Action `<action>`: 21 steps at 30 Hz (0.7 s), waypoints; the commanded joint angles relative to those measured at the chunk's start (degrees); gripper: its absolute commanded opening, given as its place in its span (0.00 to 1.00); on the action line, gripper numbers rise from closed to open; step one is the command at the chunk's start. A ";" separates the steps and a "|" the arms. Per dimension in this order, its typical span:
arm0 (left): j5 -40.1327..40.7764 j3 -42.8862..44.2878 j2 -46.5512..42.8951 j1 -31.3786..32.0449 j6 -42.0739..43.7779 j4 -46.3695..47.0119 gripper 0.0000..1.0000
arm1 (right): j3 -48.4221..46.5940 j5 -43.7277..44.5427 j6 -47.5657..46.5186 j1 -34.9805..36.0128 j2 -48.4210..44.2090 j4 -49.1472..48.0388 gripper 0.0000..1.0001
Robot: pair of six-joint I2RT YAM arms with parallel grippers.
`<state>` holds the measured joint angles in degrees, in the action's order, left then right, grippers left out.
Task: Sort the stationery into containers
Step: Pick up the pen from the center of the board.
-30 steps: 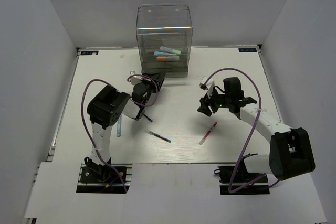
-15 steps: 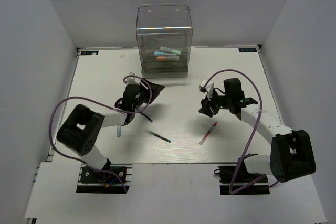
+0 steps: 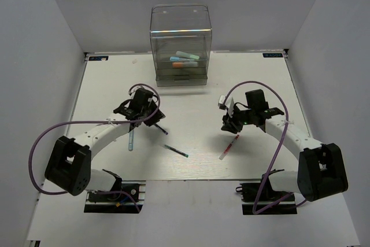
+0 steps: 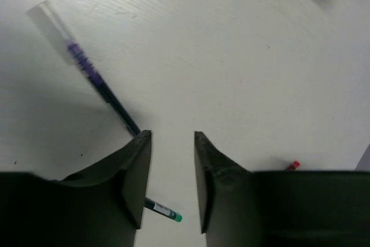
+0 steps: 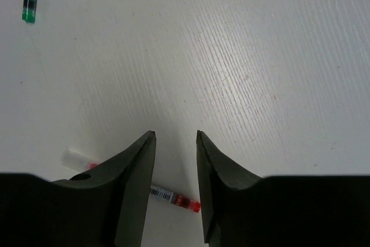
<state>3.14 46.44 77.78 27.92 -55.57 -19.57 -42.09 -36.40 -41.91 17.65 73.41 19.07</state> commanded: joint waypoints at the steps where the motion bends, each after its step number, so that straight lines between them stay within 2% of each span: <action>1: 4.16 2.17 -1.58 -0.24 -3.75 -11.97 0.48 | -0.28 2.03 1.21 0.19 -1.25 0.88 0.42; 4: 4.16 1.47 0.61 -0.24 -5.95 -11.19 0.55 | 0.25 3.97 1.66 0.10 -1.33 0.44 0.43; 9: 5.39 8.75 10.36 -0.24 -7.27 -15.91 0.55 | 0.86 5.20 2.27 0.02 -2.04 0.00 0.43; 10: 5.39 10.07 13.51 -0.24 -7.79 -16.80 0.53 | 1.04 5.55 2.36 0.02 -2.21 -0.43 0.43; 14: 5.39 14.20 18.18 -0.24 -7.80 -18.31 0.52 | 1.74 6.17 2.62 -0.07 -2.83 -0.88 0.44; 16: 6.09 16.57 19.69 -0.24 -7.80 -21.01 0.48 | 1.92 6.43 2.62 -0.16 -3.00 -1.05 0.44; 21: 6.09 18.16 23.99 -0.24 -7.80 -24.90 0.42 | 2.71 6.78 3.32 -0.25 -3.44 -1.75 0.44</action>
<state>7.94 62.94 101.03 27.86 -63.02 -40.32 -40.21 -29.93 -39.38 17.63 71.61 19.14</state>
